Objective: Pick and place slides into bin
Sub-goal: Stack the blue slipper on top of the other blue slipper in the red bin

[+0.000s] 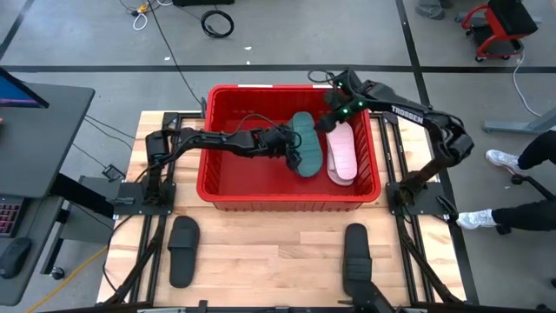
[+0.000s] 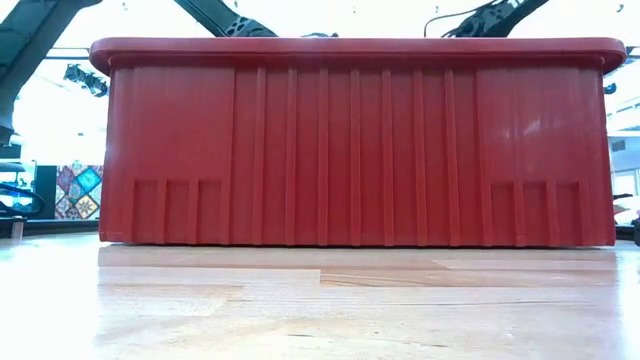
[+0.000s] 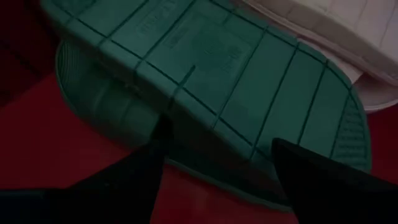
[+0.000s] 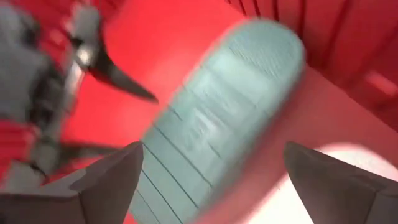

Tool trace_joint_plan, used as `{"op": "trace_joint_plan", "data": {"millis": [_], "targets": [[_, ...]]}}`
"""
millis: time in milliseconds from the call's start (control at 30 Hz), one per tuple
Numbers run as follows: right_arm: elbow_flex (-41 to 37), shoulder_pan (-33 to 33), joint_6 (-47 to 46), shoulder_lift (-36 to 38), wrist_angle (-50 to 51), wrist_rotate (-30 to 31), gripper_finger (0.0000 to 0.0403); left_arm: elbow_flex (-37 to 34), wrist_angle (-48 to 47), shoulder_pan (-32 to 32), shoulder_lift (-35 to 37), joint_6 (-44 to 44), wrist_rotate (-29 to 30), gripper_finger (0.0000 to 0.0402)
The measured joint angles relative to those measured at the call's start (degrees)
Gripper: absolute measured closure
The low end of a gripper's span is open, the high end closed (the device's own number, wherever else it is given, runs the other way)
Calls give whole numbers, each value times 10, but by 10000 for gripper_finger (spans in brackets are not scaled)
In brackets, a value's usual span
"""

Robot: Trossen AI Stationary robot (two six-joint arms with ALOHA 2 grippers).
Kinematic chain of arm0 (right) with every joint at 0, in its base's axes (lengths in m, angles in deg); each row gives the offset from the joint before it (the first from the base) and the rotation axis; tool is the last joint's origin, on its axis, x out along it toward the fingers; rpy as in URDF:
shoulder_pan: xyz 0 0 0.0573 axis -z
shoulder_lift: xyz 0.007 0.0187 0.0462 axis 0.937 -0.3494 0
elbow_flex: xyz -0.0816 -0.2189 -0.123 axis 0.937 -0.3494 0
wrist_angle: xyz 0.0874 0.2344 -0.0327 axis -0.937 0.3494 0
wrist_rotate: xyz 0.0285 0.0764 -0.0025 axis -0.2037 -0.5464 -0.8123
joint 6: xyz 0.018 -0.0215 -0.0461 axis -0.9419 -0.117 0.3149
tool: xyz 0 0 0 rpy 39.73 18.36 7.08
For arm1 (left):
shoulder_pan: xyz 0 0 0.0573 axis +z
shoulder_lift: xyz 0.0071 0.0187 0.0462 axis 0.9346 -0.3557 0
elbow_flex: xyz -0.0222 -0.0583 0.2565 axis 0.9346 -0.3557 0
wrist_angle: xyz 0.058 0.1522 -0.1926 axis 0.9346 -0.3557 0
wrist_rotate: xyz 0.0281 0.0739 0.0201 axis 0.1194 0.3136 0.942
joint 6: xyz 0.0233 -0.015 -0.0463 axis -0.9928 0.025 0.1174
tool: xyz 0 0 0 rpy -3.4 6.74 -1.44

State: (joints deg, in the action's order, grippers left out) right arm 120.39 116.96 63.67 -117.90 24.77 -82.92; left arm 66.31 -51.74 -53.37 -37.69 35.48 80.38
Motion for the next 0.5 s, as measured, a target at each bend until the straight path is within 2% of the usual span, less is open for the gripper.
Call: {"op": "trace_joint_plan", "data": {"millis": [133,267,500], "targets": [[0,-18,69,6,59,55,19,9,-10,0,13,1,0,100],[0,-58,179,0,64,101,34,19,-32,0,36,-5,0,100],[0,-114,343,-35,63,224,41,19,-198,15,57,-32,48,100]]}}
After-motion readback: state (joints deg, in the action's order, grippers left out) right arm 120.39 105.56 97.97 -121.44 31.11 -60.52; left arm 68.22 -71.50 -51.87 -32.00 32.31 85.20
